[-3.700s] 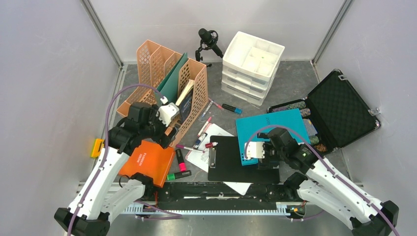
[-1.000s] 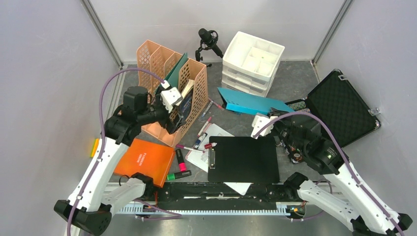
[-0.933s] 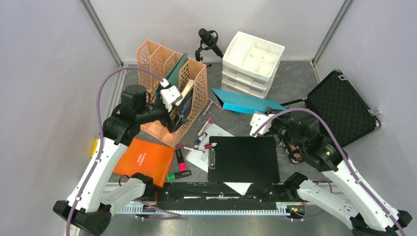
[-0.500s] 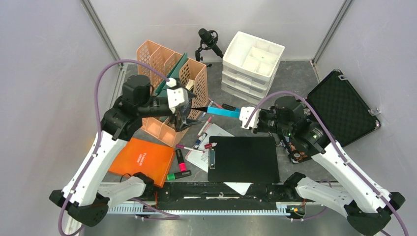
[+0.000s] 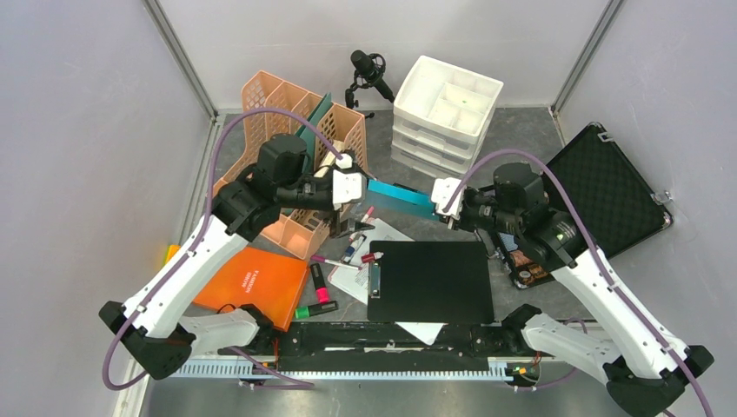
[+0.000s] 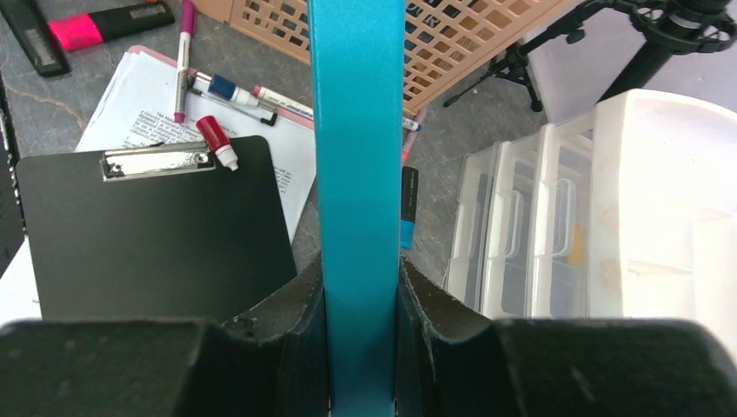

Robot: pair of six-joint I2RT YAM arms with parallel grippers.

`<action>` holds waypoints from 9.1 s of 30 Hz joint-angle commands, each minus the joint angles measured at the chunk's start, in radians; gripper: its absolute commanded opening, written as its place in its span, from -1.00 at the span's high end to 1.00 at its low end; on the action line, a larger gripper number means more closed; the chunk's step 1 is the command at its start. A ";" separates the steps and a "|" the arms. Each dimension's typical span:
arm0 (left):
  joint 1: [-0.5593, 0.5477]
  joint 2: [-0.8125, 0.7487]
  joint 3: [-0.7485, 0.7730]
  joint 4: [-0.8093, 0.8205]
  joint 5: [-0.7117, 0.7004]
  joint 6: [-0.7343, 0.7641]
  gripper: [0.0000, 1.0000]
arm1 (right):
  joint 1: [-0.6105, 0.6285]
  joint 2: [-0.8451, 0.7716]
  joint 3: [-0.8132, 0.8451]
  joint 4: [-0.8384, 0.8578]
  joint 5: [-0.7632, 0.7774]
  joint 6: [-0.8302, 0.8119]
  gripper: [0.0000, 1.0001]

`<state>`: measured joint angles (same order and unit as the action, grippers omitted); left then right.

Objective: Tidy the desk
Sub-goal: Place the folder in the storage box.

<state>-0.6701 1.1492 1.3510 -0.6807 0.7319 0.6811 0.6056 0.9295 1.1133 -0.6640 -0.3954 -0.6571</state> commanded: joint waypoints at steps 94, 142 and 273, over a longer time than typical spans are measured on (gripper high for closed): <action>0.301 0.365 0.315 0.678 -0.059 -1.714 0.96 | 0.255 0.130 -0.069 0.588 0.655 0.066 -0.92; 0.804 0.263 0.961 -0.046 -0.256 -0.491 0.96 | -0.055 -0.237 -0.311 0.362 0.173 0.068 -0.96; 0.837 -0.161 -0.292 0.468 -0.073 -0.329 -0.63 | -0.124 -0.163 -0.392 0.387 0.126 0.073 -0.96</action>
<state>0.1627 1.0317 0.9672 -0.1253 0.6899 0.2813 0.4858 0.7673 0.7132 -0.3088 -0.2584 -0.5945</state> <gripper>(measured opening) 0.791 0.979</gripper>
